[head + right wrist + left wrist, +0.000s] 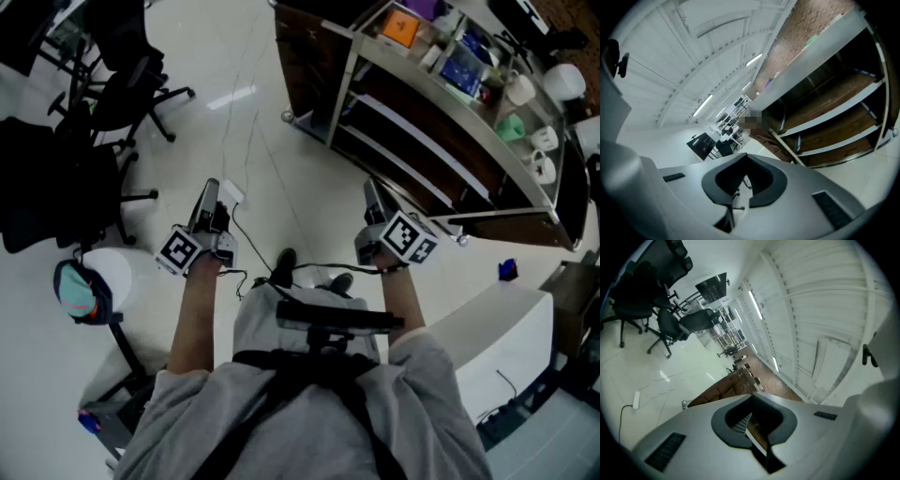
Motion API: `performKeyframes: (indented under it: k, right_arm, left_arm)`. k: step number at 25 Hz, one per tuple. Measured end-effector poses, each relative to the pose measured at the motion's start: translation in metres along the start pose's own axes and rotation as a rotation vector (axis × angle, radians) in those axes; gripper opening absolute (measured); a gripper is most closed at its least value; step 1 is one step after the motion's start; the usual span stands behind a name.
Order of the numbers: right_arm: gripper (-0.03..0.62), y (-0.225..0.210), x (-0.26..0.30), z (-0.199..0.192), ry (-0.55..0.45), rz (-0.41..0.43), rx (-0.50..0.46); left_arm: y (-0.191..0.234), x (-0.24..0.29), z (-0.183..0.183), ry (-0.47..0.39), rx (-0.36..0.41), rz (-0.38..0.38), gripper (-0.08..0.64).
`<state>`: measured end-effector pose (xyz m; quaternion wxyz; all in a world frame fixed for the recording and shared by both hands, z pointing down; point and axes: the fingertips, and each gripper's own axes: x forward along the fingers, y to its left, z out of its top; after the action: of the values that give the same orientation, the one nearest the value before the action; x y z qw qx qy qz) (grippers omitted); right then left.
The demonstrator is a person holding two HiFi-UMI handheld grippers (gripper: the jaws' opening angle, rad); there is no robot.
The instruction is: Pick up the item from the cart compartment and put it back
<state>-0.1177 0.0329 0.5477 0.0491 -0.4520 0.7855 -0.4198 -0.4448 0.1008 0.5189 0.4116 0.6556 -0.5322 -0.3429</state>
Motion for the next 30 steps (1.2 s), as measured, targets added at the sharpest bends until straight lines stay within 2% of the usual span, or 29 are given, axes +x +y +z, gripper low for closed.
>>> performKeyframes:
  k: [2,5,7,10,12,15,18,21,24,30]
  right_arm:
    - [0.009,-0.023,-0.024,0.017,-0.039,-0.043,-0.009]
    - [0.009,-0.058,-0.064,0.035,-0.094,-0.129,-0.028]
    - [0.009,-0.082,-0.095,0.047,-0.139,-0.21,-0.065]
    - [0.009,-0.112,-0.144,0.065,-0.203,-0.344,-0.153]
    - [0.009,-0.127,-0.174,0.074,-0.23,-0.431,-0.208]
    - [0.009,-0.143,-0.211,0.081,-0.236,-0.556,-0.292]
    - [0.009,-0.156,-0.24,0.081,-0.214,-0.668,-0.374]
    - [0.009,-0.167,-0.261,0.079,-0.176,-0.758,-0.443]
    - [0.009,-0.172,-0.274,0.08,-0.153,-0.794,-0.482]
    - [0.009,-0.177,-0.277,0.089,-0.153,-0.738,-0.466]
  left_arm:
    - [-0.006,0.011,-0.024,0.046,0.036,0.037,0.005]
    - [-0.014,0.025,-0.047,0.143,0.269,0.097,0.005]
    - [-0.03,0.044,-0.071,0.195,0.325,0.057,0.005]
    - [-0.061,0.078,-0.117,0.29,0.381,-0.053,0.005]
    - [-0.077,0.095,-0.146,0.356,0.444,-0.107,0.005]
    - [-0.092,0.111,-0.172,0.409,0.62,-0.125,0.005]
    - [-0.104,0.12,-0.192,0.425,0.818,-0.14,0.005]
    - [-0.118,0.123,-0.214,0.449,0.961,-0.148,0.005]
    - [-0.127,0.122,-0.236,0.492,1.011,-0.156,0.005]
    - [-0.137,0.122,-0.256,0.533,1.015,-0.157,0.005]
